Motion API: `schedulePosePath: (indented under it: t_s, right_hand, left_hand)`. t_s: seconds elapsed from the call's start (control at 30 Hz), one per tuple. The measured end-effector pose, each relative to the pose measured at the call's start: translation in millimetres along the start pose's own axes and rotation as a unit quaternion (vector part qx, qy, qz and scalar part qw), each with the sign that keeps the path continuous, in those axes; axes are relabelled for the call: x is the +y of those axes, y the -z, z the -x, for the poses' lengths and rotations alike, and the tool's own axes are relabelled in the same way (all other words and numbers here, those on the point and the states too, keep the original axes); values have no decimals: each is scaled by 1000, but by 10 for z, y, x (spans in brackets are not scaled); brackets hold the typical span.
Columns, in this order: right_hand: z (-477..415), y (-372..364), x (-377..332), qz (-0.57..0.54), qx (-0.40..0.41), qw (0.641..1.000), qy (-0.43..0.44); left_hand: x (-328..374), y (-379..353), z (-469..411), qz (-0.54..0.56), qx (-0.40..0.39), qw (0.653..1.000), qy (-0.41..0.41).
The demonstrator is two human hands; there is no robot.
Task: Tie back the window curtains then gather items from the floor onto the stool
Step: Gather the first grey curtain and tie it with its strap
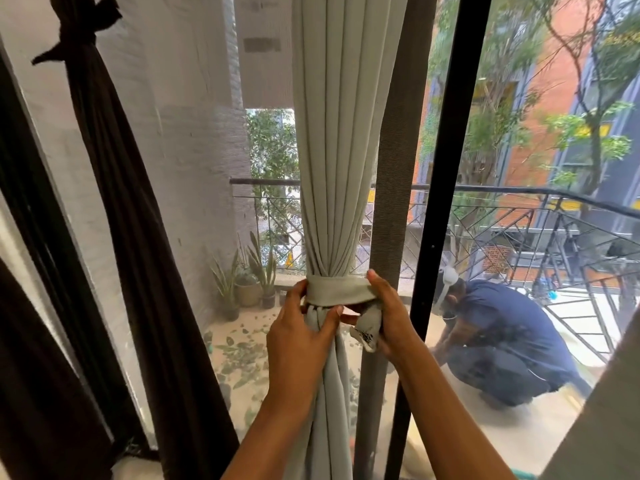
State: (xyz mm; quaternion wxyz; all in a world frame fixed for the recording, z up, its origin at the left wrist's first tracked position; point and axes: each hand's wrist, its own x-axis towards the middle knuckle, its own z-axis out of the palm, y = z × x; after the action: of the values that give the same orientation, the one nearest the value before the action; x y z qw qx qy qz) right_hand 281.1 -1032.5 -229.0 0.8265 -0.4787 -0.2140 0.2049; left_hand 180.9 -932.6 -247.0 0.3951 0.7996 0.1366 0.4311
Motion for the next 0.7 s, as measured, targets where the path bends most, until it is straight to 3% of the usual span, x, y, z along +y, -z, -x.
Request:
schedulePosePath:
  t_s: [0.17,0.33,0.43,0.5,0.6,0.63,0.7]
  right_hand:
    - [20,37,-26,-19,-33,999,-26]
    - [21,31,-119,64,-86,994,-24]
    - [32,94,-254,220,-85,972,2]
    - [20,149,-415,398,-67,911,87]
    - [-86,231,-570,616,12,755,225]
    - [-129,226,-555,661,59,701,261]
    - [-207,141,-428,695,139,631,316]
  left_hand:
    - [1,-74,-68,-76,2,997,5]
    - [-29,-127,-71,-96,1,995,8]
    - [-88,-87,-90,-89,15,996,15]
    - [-121,-59,-120,-86,14,996,15]
    - [-167,-78,-170,-81,-6,997,0]
    - [-178,-106,-183,-88,-15,996,-7]
    - [-180,-173,-198,-98,-18,995,-19]
